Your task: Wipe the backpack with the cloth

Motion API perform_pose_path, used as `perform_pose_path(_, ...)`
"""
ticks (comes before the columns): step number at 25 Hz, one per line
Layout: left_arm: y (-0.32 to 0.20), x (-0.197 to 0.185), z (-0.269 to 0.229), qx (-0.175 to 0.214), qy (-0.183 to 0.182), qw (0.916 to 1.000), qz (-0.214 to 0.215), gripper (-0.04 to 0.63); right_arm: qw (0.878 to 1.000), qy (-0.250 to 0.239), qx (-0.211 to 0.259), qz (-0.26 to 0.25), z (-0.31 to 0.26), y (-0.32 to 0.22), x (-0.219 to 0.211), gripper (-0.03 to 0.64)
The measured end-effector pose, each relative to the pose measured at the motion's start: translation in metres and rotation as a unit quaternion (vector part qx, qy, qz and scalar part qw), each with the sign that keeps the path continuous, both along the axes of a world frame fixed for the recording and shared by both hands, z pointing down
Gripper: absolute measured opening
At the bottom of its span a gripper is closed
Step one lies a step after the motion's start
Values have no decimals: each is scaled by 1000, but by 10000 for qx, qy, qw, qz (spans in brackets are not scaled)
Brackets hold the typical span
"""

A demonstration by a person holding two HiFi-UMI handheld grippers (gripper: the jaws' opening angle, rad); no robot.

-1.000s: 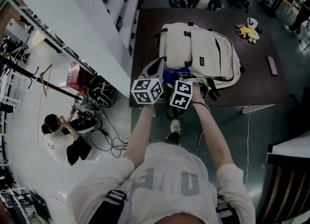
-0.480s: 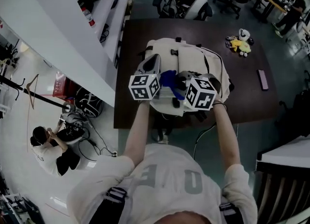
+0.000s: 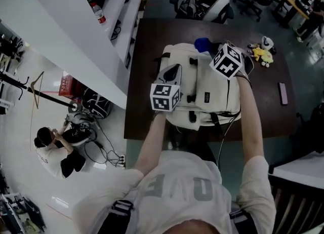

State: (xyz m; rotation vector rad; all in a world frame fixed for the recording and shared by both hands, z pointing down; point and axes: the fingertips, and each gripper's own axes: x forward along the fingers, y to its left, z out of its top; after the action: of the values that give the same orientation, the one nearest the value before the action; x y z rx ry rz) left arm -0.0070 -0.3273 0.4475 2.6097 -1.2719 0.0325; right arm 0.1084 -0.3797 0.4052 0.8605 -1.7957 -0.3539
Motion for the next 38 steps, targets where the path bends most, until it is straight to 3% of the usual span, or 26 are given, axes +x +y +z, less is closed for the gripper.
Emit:
perform_pose_path(7, -2, -1, 5, -83, 117, 9999, -29, 3, 9959, -473, -590, 507, 73, -55, -4, 38)
perform_pose_path(10, -1, 0, 6, -78, 67, 9999, -48, 3, 9971, -10, -713, 264, 89, -65, -8, 38)
perform_pose_path(14, -3, 0, 5, -30, 47, 10000, -73, 3, 9951, 461, -745, -454, 95, -60, -11, 37)
perform_pose_path(18, -3, -3, 7, -33, 28, 10000, -90, 3, 9952, 98, -826, -519, 92, -44, -14, 37)
perform_pose_path(21, -5, -4, 6, -44, 56, 9999, -109, 3, 9974, -282, -609, -268, 84, -28, -22, 38)
perform_pose_path(27, -4, -5, 8, -85, 132, 9998, -86, 3, 9978, 566, 276, -190, 87, 8, -22, 38)
perform_pose_path(38, -4, -6, 6, -55, 45, 9999, -111, 3, 9994, 291, 44, -193, 89, 58, -28, 38)
